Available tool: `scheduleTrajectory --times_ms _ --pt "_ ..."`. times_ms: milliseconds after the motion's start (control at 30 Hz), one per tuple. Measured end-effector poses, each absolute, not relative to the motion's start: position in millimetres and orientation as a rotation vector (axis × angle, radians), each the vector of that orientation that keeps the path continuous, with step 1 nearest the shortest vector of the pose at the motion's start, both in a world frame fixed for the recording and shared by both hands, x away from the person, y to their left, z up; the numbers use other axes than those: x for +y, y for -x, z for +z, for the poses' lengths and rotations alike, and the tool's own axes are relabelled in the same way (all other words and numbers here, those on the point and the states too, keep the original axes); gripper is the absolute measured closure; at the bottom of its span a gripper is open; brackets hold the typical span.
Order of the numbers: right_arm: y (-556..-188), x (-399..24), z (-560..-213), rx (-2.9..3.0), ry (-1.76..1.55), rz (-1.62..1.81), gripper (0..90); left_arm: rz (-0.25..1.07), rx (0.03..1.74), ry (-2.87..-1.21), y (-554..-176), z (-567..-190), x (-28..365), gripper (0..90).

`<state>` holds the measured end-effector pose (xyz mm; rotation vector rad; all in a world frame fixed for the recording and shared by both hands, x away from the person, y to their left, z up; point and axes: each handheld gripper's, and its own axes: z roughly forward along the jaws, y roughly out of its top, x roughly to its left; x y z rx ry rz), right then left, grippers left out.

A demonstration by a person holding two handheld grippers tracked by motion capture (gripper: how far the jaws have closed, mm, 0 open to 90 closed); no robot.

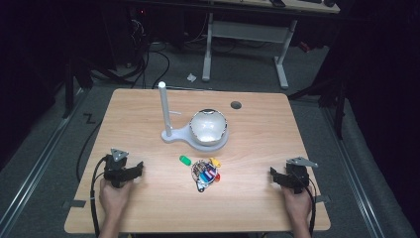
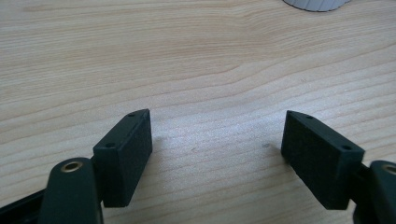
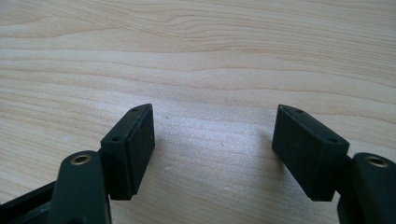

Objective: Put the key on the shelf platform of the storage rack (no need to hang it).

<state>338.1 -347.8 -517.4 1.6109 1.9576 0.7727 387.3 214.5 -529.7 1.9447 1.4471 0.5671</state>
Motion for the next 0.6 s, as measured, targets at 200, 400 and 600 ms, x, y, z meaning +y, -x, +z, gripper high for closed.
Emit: scheduleTrajectory --times_ms 200,400,600 --pt "-338.0 -347.7 -517.4 1.957 -1.612 0.773 30.2 0.567 1.447 -1.944 -387.3 -529.7 214.4 24.9" --pt "-338.0 -347.7 -517.3 1.957 -1.613 0.774 30.2 0.566 1.445 -1.945 -387.4 -529.7 214.4 25.0" --pt "-337.9 -347.6 -517.3 1.956 -1.616 0.775 30.2 0.550 1.426 -1.958 -388.0 -529.3 215.4 25.2"
